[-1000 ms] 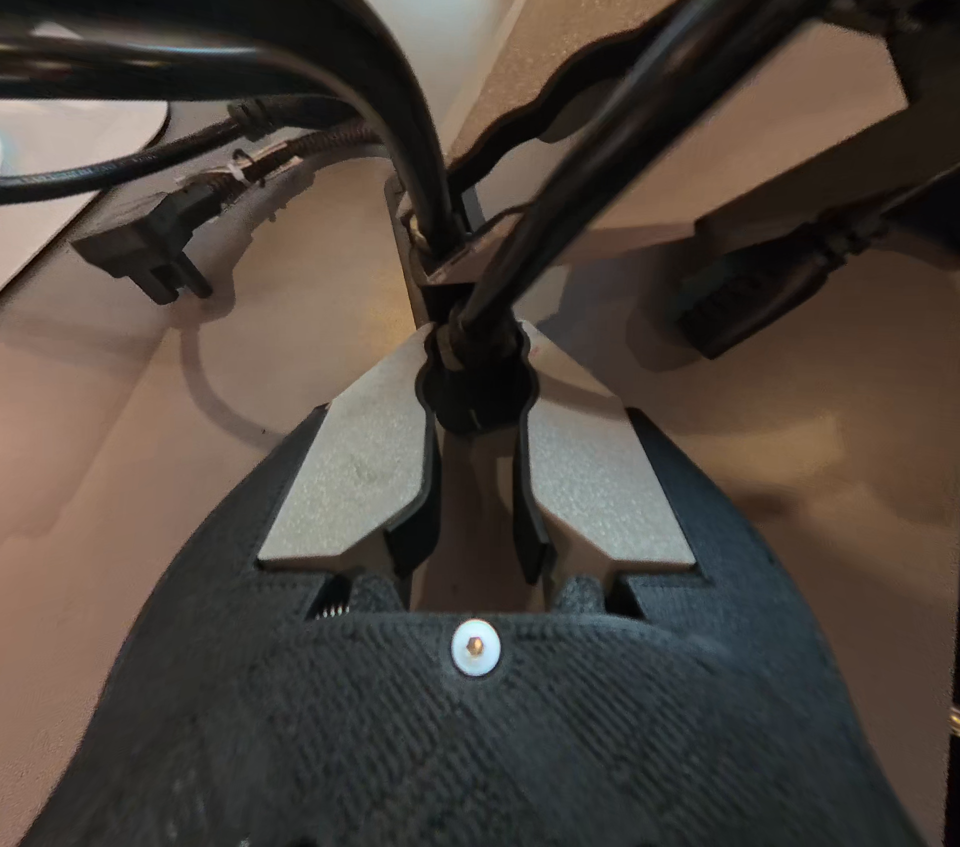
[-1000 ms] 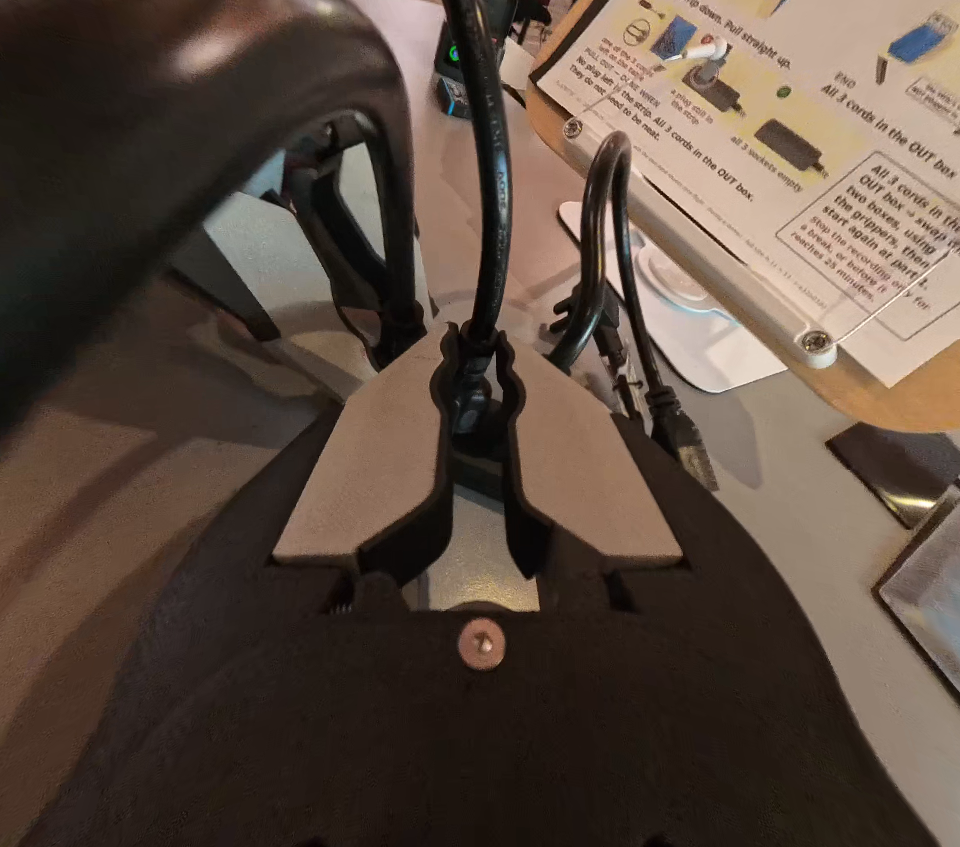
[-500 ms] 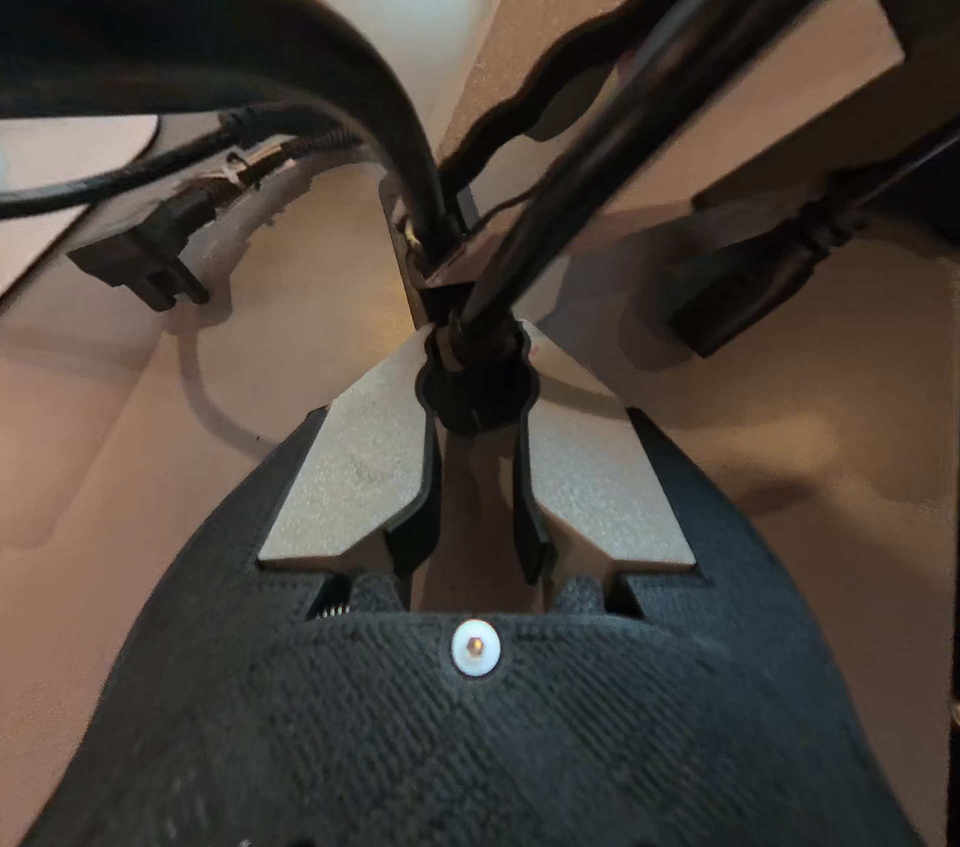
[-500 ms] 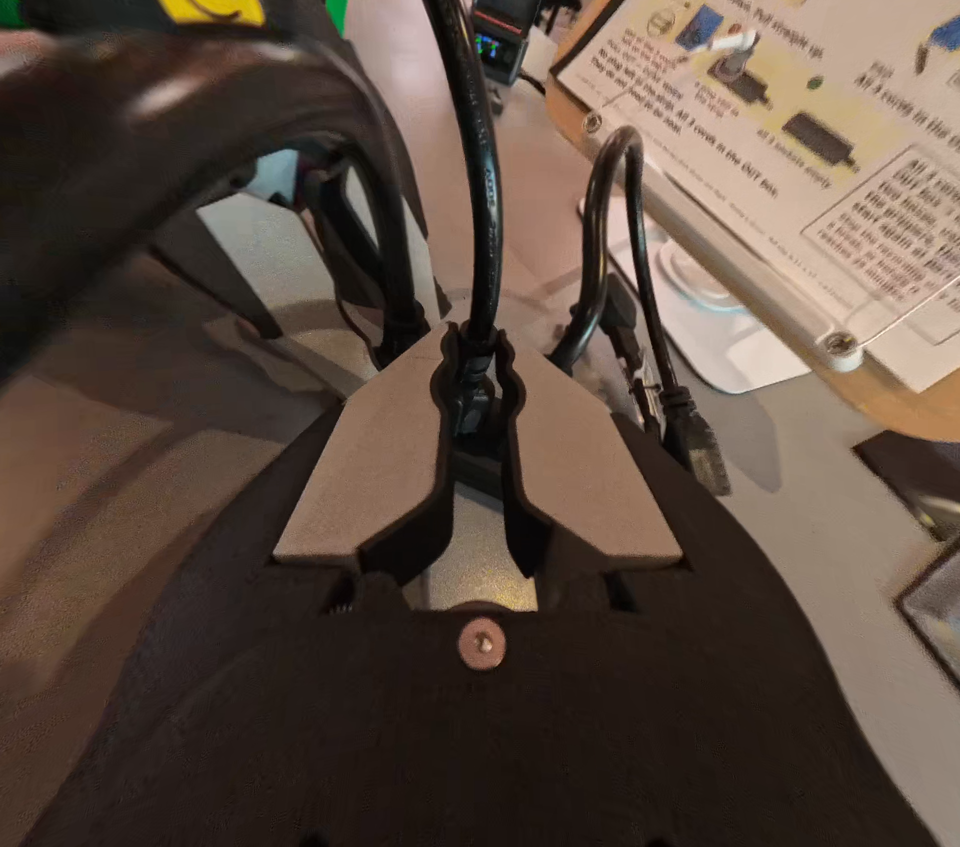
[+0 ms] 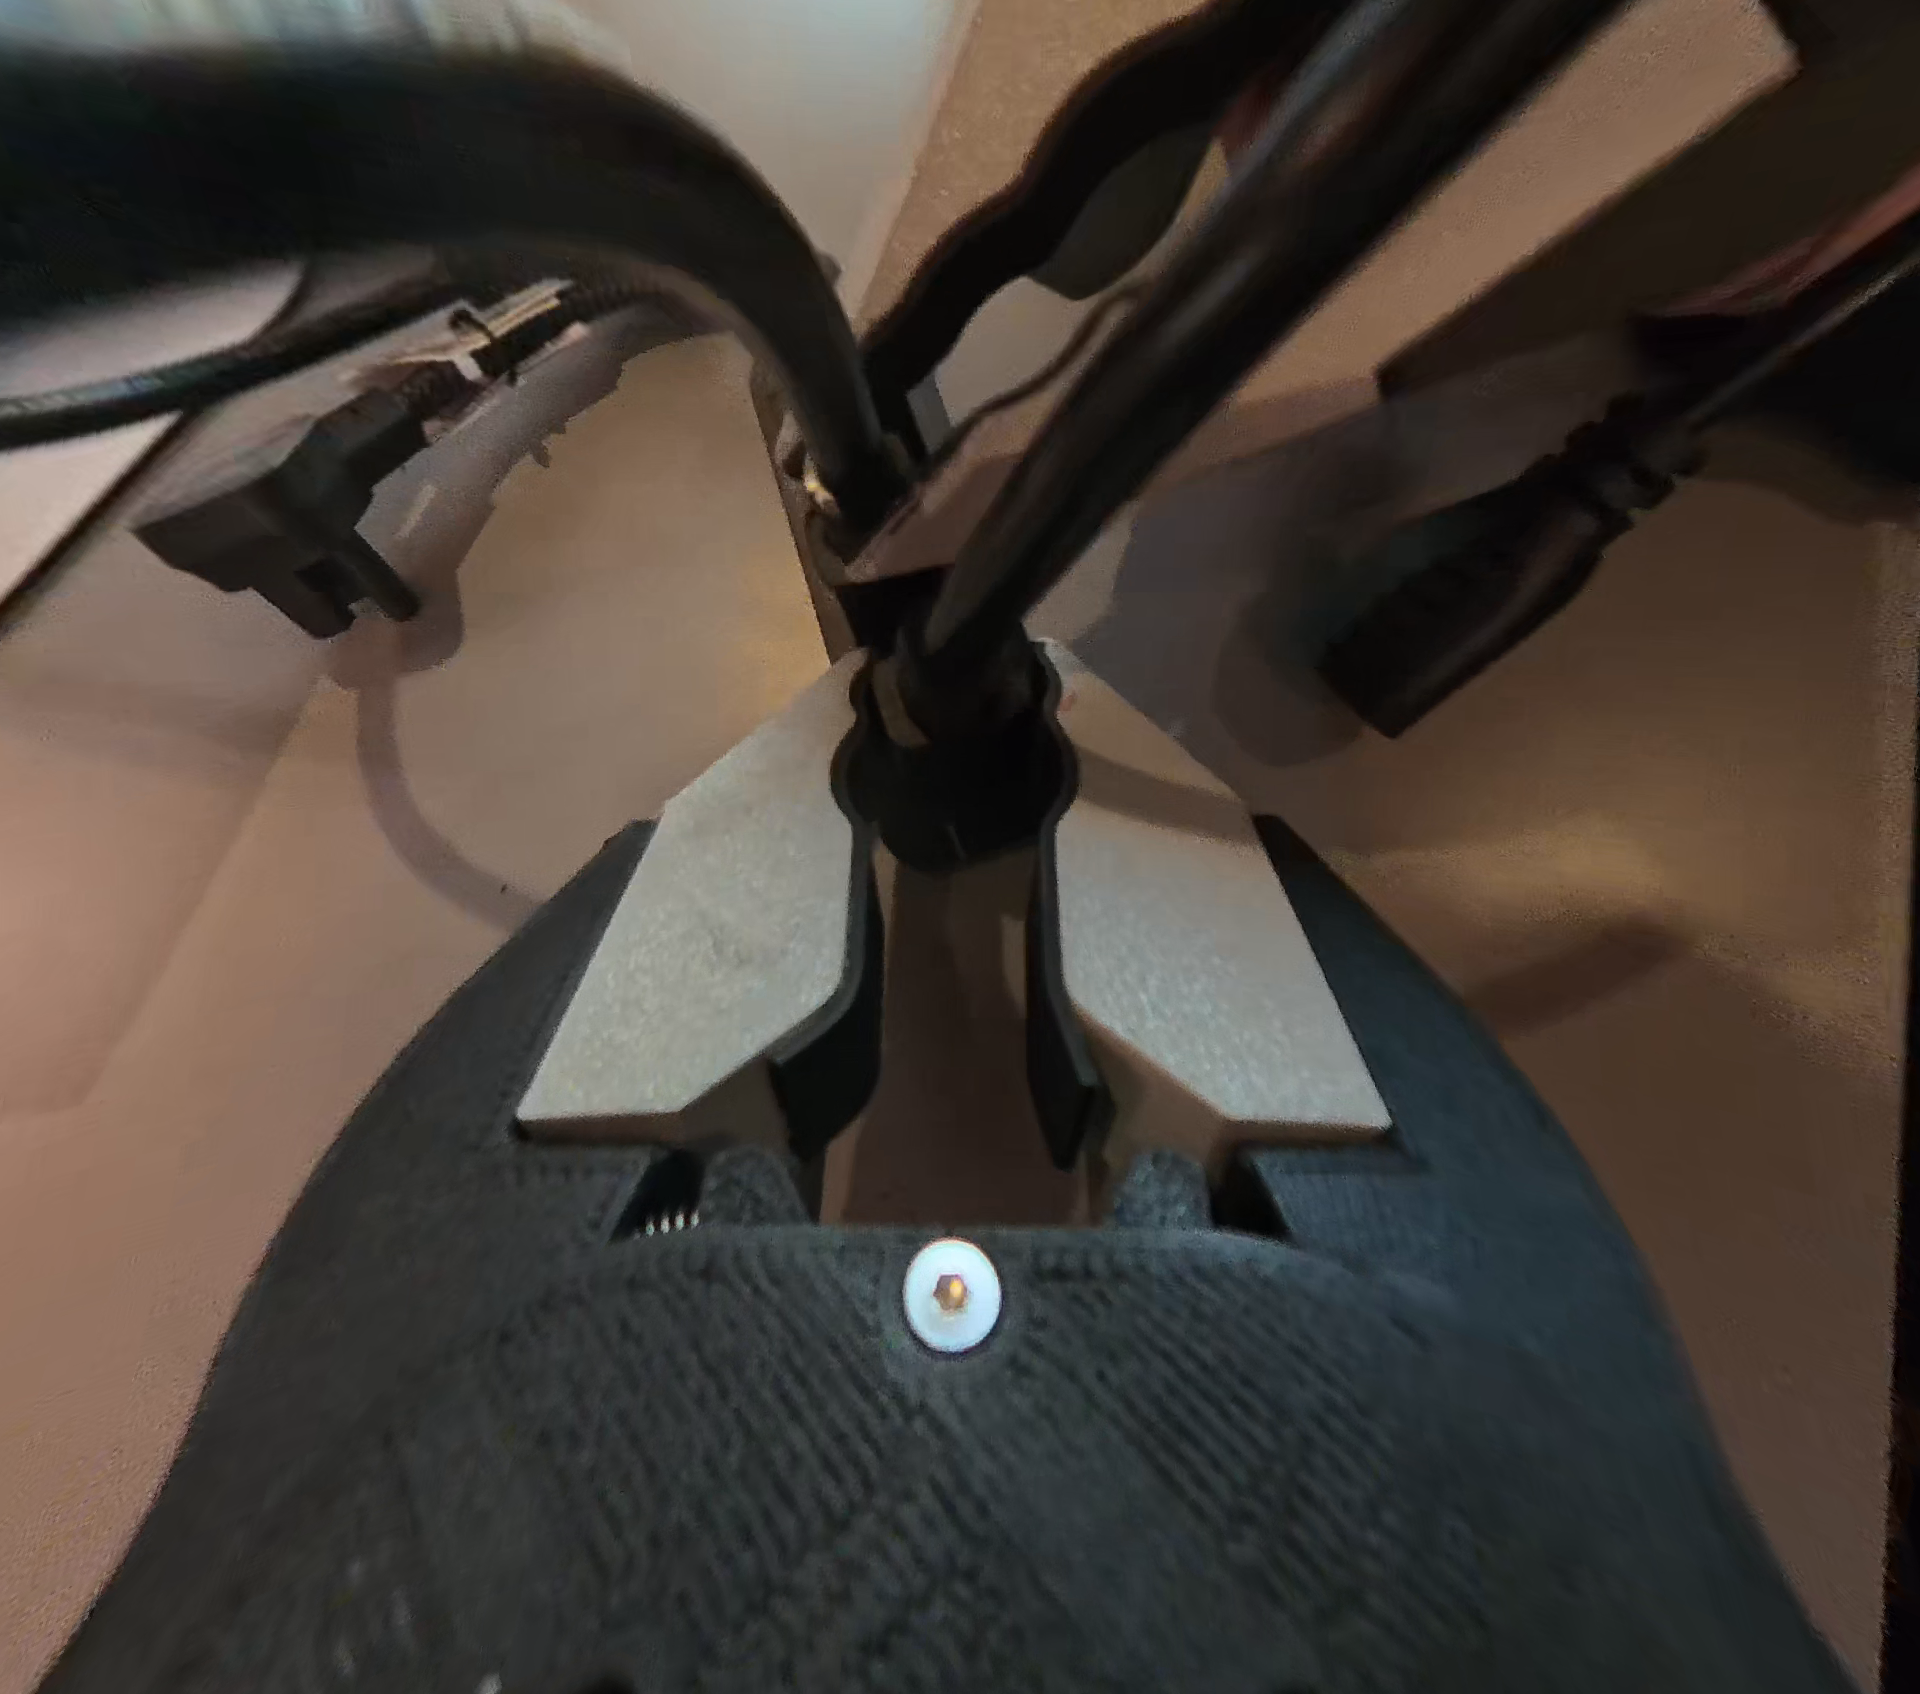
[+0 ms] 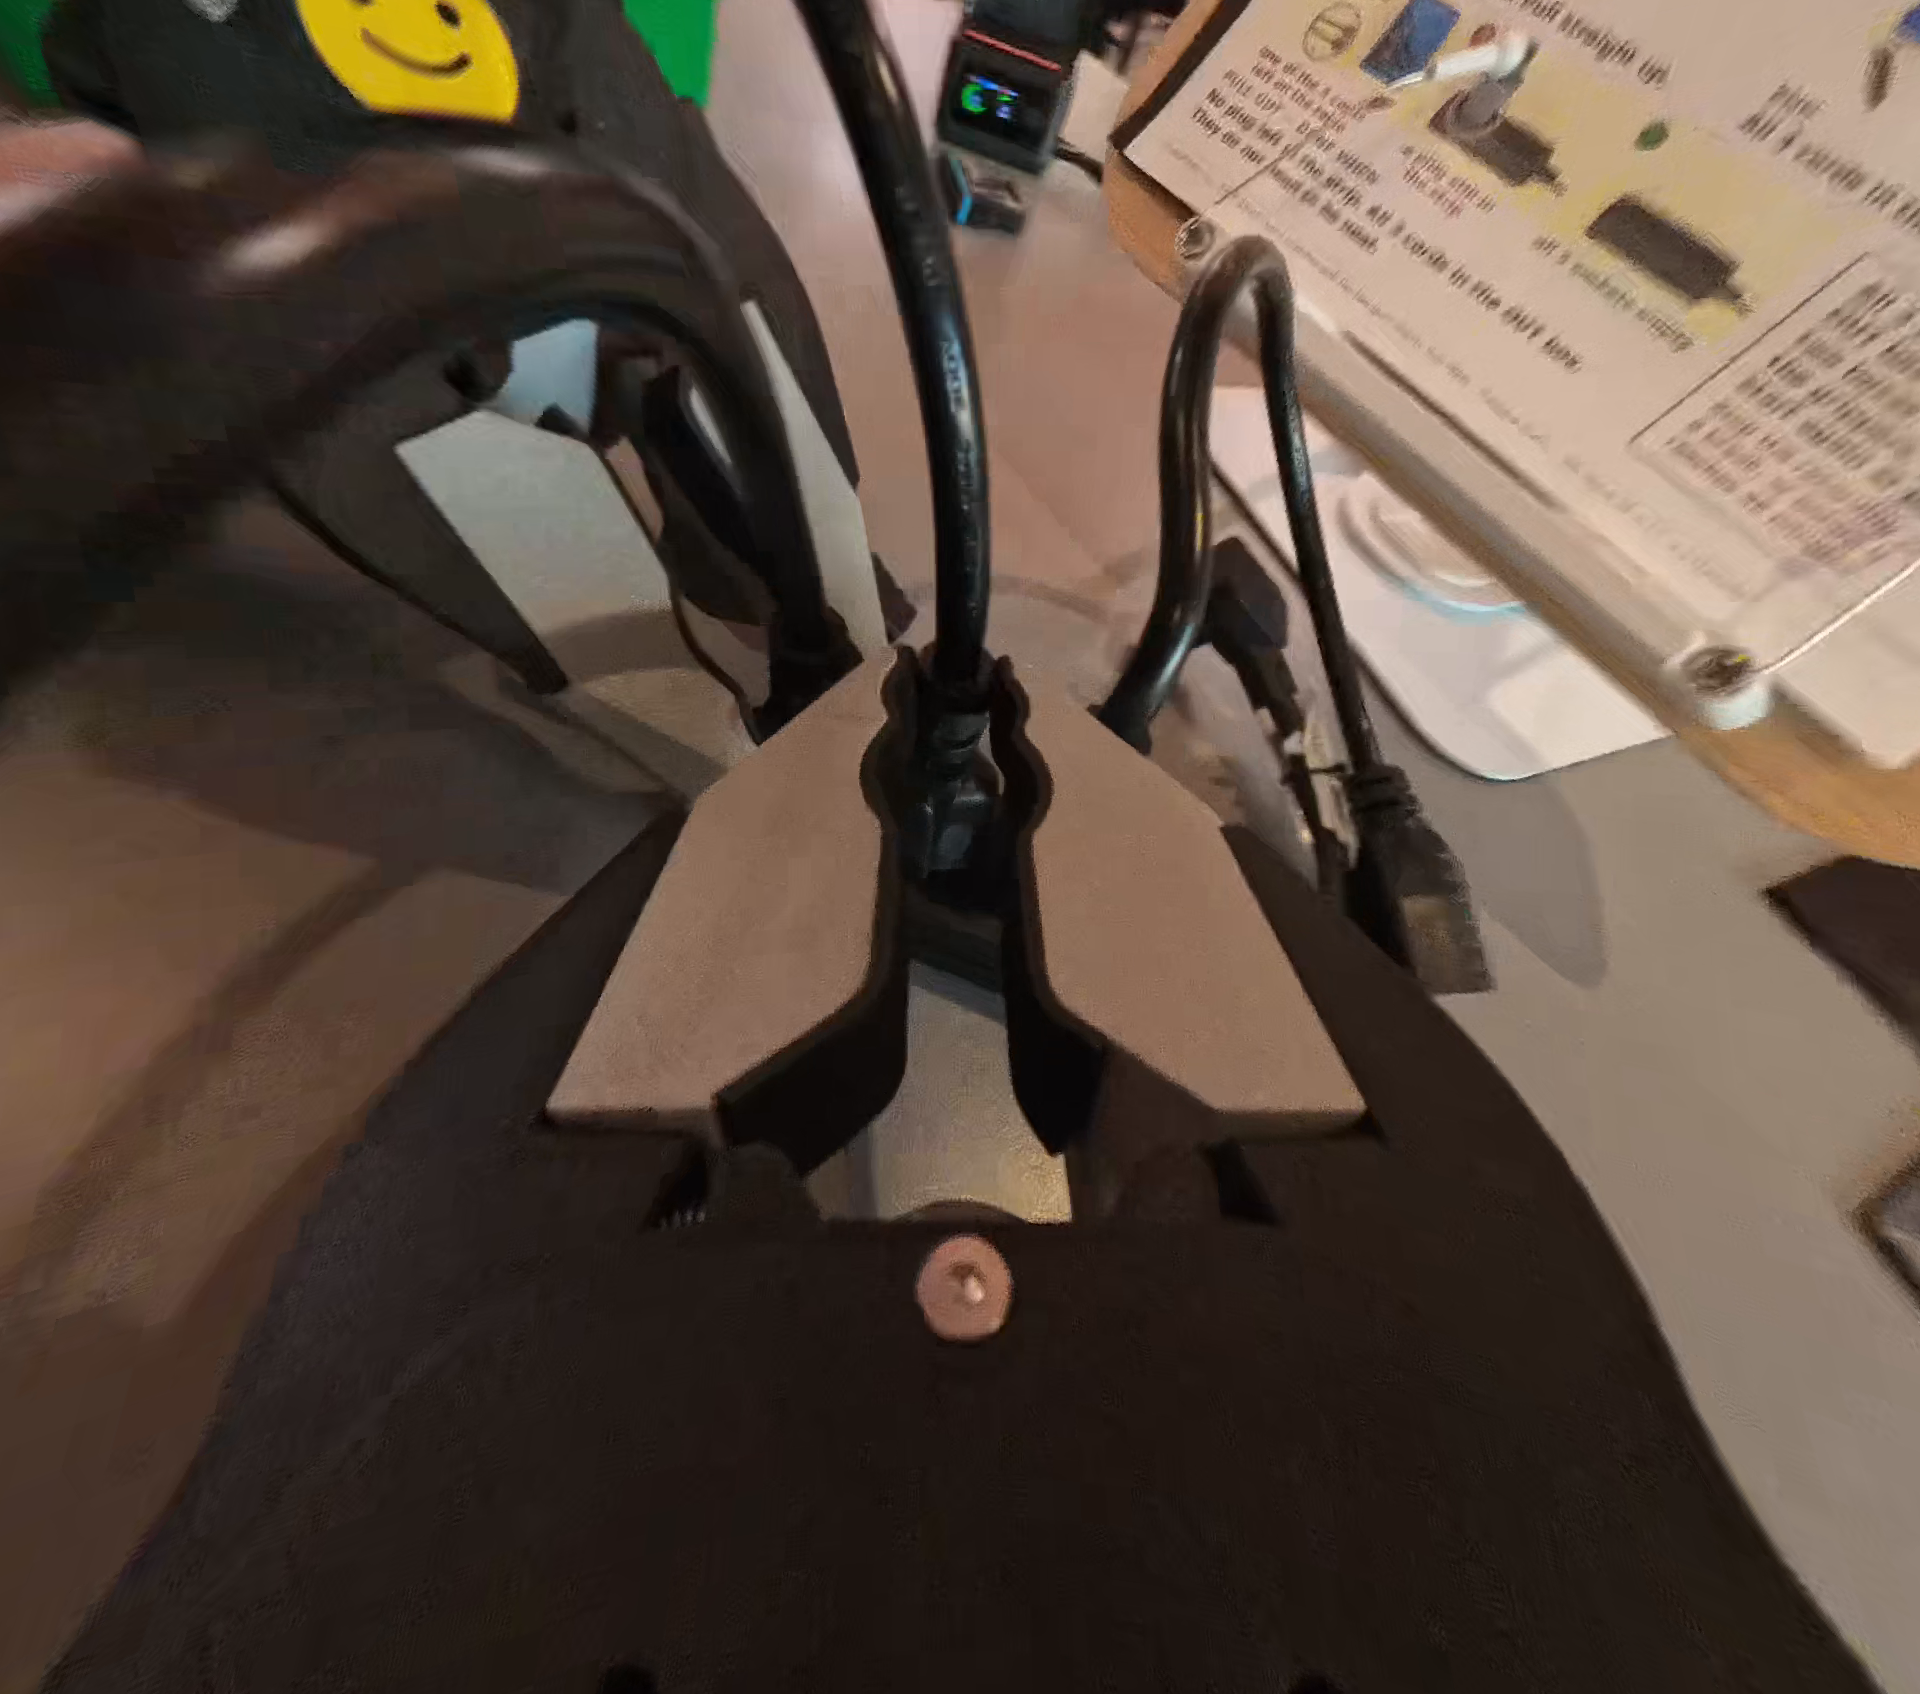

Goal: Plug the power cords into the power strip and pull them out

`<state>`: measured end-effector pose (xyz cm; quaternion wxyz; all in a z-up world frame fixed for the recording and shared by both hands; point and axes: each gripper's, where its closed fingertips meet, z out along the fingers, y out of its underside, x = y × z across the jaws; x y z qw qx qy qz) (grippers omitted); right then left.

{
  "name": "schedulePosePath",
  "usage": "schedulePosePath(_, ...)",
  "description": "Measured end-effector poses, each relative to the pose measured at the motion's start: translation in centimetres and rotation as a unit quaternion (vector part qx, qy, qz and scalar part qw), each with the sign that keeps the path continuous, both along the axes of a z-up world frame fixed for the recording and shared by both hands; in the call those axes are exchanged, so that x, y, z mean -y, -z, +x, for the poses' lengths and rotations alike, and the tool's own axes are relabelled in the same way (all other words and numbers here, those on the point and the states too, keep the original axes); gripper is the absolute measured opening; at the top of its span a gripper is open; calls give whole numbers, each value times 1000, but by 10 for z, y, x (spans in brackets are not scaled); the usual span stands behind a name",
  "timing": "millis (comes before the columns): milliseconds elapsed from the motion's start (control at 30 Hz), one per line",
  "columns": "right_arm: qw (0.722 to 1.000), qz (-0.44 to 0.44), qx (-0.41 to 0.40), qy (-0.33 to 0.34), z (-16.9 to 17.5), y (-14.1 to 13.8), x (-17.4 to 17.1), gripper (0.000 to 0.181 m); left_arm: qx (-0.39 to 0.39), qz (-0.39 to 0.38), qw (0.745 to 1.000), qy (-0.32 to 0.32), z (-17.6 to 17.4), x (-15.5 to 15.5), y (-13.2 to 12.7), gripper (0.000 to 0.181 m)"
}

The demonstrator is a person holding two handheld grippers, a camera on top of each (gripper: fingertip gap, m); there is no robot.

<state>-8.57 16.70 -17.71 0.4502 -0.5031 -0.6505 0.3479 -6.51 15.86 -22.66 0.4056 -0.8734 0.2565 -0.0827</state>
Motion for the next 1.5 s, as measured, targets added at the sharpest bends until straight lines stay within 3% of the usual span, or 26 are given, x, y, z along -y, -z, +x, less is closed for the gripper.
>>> schedulePosePath(67, 999, -32, 6, 18, -1, 1, -12, 11, -21, 2, 1000, -14, -2, -7, 0, 26)
schedulePosePath(133, 999, -4, 11, 34, -2, 2, -10, 11, -22, -6, 1000, -10, -3, -6, 1, 25)
schedulePosePath(200, 999, 47, 4, 17, -2, -1, 2, 11, -5, -3, 1000, 2, -2, -1, -1, 25)
schedulePosePath(267, 1000, 20, -2, 3, -1, -2, 4, 11, 1, 0, 1000, 4, -1, 0, -1, 25)
schedulePosePath(433, 998, 10, 3, 58, -4, 1, -16, 11, -25, 0, 999, -21, -5, -8, -1, 26)
schedulePosePath(733, 999, 31, -11, 14, -4, -2, 5, 10, -2, 2, 1000, 3, -4, -1, -2, 24)
schedulePosePath(900, 998, 24, 2, 53, -6, 2, -11, 11, -7, -12, 1000, -12, -5, -5, 1, 25)
schedulePosePath(1167, 999, 42, -10, 15, -2, -2, 3, 11, -6, 3, 1000, -4, -1, -2, -1, 25)
schedulePosePath(1367, 999, 5, 0, 45, -3, 2, -11, 11, -19, -4, 1000, -13, -1, -4, 1, 26)
schedulePosePath(1500, 998, 50, -9, 26, -3, -2, 1, 11, -4, 0, 1000, -7, -2, -3, -1, 25)
